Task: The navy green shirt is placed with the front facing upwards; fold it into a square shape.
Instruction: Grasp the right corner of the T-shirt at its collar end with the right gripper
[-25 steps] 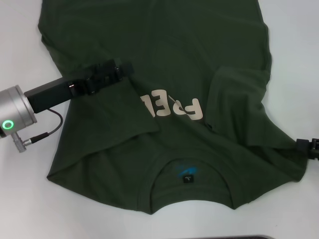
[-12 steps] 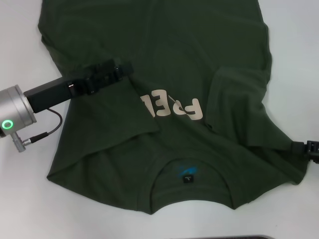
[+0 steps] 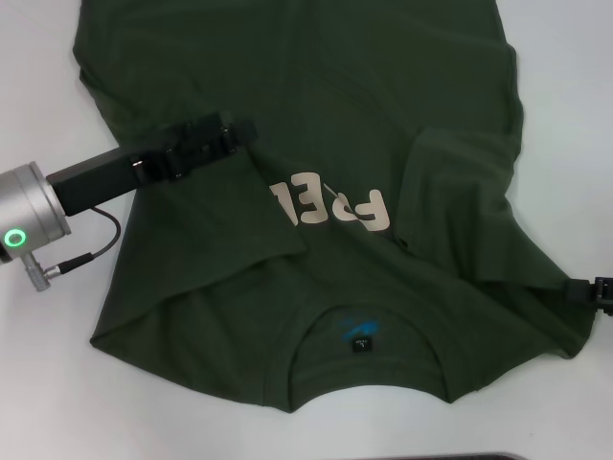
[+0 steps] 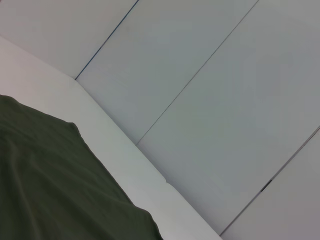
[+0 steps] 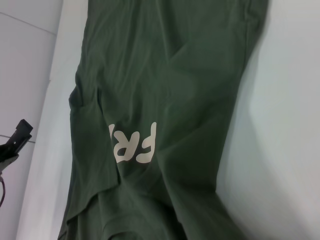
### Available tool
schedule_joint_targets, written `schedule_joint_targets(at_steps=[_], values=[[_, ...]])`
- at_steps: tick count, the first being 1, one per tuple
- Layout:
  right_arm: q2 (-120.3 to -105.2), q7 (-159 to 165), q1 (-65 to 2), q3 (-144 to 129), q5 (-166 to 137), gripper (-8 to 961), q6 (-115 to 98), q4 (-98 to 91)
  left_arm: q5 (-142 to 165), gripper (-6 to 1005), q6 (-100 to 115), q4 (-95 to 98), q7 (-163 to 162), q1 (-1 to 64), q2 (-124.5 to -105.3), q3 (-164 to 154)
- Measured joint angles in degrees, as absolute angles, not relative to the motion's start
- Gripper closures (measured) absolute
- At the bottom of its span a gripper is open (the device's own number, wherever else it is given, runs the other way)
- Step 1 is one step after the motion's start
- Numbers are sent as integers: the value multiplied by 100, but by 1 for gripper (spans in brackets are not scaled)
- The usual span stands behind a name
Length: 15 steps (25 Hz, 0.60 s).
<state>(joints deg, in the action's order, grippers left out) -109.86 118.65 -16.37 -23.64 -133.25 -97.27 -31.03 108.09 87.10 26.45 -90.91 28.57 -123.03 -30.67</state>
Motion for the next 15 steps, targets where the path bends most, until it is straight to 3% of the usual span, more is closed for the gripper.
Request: schedule_joint_targets(at_steps=[6, 8, 15], values=[[-11026, 11865, -1725, -2491, -13432, 364, -9636, -3103, 10809, 115, 8710, 2645, -9087, 2856, -12295, -3067], [-11052, 11856, -1759, -2496, -13502, 569, -9613, -3097, 10809, 114, 8710, 2645, -9082, 2856, -12291, -3067], [-11088, 11815, -1734, -2461, -13523, 830, -9566, -3119, 10809, 114, 8710, 2645, -9086, 2856, -12278, -3067]])
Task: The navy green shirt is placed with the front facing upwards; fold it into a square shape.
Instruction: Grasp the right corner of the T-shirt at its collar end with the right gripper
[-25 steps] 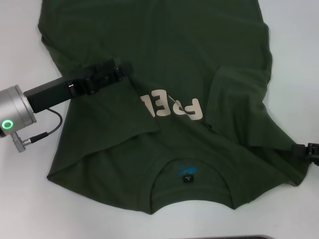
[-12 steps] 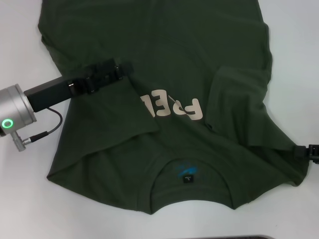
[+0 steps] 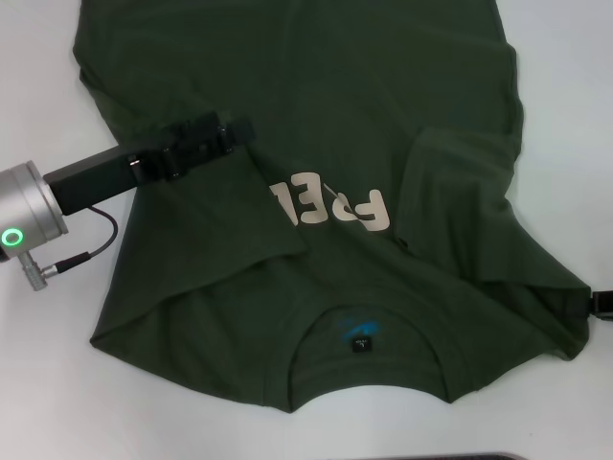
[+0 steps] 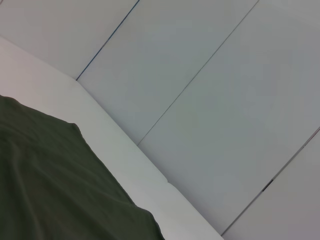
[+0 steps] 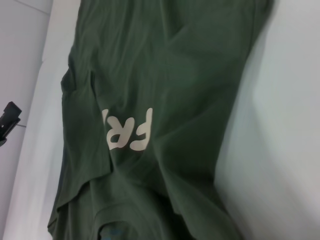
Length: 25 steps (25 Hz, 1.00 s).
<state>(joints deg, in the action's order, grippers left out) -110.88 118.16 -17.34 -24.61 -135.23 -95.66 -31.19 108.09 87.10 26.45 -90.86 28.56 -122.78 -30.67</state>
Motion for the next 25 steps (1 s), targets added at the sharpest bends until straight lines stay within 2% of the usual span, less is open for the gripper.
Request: schedule_joint_targets(at_steps=[10, 16, 25], values=[[-11064, 11632, -1604, -2366, -13513, 951, -9648, -3123, 10802, 114, 8710, 2645, -9106, 2874, -12277, -3067], [-11053, 11499, -1335, -1961, -13520, 950, -9765, -3176, 10805, 115, 8710, 2645, -9111, 2872, -12249, -3065], [-11176, 11265, -931, -1488, -13517, 950, -9983, -3252, 10809, 115, 8781, 2655, -9206, 2826, -12091, -3090]])
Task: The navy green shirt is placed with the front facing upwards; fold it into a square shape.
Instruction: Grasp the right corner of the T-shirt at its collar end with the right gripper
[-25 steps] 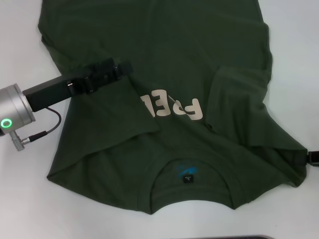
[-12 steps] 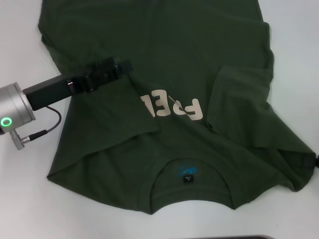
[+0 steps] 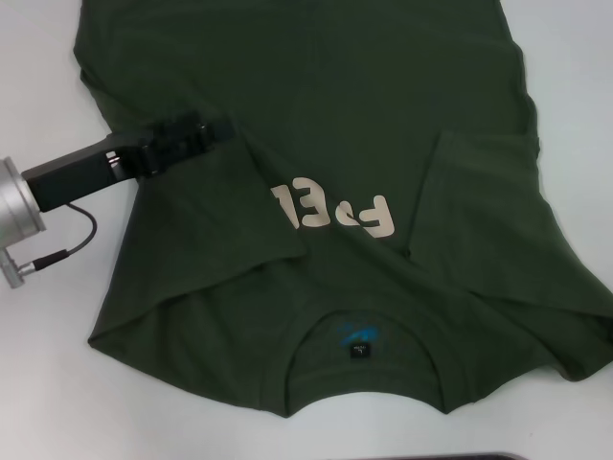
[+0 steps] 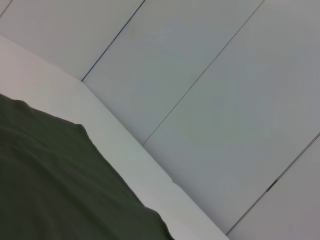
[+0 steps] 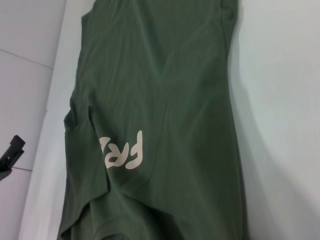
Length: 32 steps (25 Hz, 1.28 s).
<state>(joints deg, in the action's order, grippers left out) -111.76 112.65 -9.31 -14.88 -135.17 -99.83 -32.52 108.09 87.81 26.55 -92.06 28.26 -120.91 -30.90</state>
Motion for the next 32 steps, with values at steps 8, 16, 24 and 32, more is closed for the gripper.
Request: schedule_joint_targets(at_steps=[8, 16, 24, 32], values=[[-11222, 11192, -1038, -1426, -13501, 950, -9979, -3252, 10835, 114, 8920, 2677, -9471, 2612, -11875, -3441], [-11137, 11248, -1302, -1460, -13519, 951, -9983, -3253, 11388, 114, 9492, 2984, -10610, 2374, -11549, -3498], [-11107, 11256, -1373, -1475, -13524, 951, -9964, -3252, 12362, 115, 9916, 3604, -11773, 2243, -11459, -3318], [-11086, 11215, -1380, -1455, -13527, 950, -9963, -3252, 12946, 122, 10298, 3762, -12199, 2304, -11247, -3078]])
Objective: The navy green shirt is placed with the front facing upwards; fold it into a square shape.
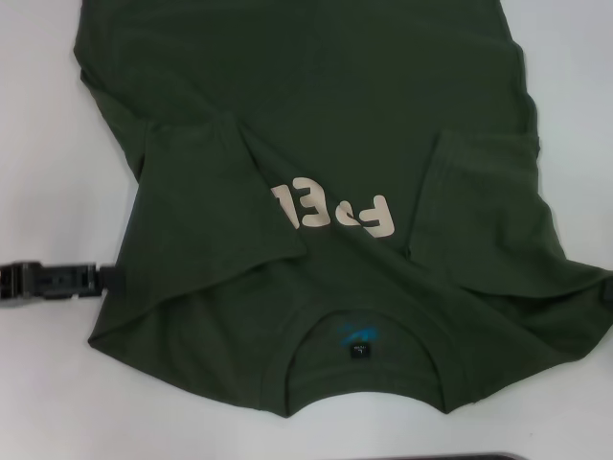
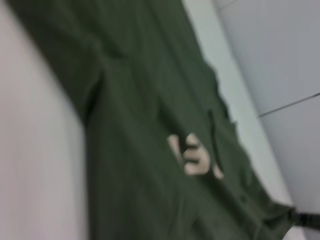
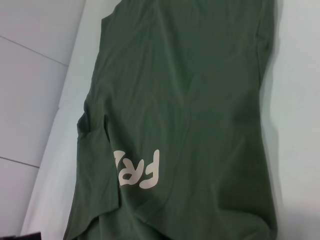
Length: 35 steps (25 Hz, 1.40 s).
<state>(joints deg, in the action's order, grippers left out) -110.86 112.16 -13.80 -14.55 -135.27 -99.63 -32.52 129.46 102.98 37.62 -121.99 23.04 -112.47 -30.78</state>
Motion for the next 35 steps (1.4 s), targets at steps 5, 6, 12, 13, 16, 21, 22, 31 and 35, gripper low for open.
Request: schedule_joint_targets(at_steps=[5, 6, 12, 13, 16, 21, 22, 31, 35], values=[[-11073, 11212, -1395, -1438, -13527, 950, -9962, -3252, 13700, 126, 10271, 3823, -12258, 2360, -11243, -3098], [-11071, 11212, -1401, -1434, -13527, 950, -9962, -3252, 13746, 127, 10255, 3823, -12255, 2361, -11248, -3093], [-11070, 11210, -1424, -1432, -13526, 951, -9961, -3252, 13925, 126, 10171, 3818, -12243, 2347, -11261, -3122], [-11066, 11210, -1424, -1433, -13526, 951, -9961, -3252, 13991, 126, 10139, 3812, -12252, 2353, -11262, -3115], [-11063, 11215, -1424, -1432, -13526, 951, -9958, -3252, 14079, 132, 10065, 3792, -12268, 2367, -11262, -3099], [-11057, 11224, -1424, -1432, -13520, 950, -9957, -3252, 14132, 142, 9988, 3777, -12316, 2378, -11254, -3100], [-11057, 11227, -1424, -1432, -13519, 950, -9957, -3252, 14156, 145, 9971, 3777, -12339, 2385, -11252, -3099], [-11042, 11255, -1424, -1426, -13517, 951, -9948, -3252, 14297, 163, 9943, 3768, -12445, 2490, -11258, -3145], [-11037, 11257, -1424, -1423, -13517, 951, -9948, -3252, 14377, 171, 9965, 3709, -12471, 2587, -11290, -3147]])
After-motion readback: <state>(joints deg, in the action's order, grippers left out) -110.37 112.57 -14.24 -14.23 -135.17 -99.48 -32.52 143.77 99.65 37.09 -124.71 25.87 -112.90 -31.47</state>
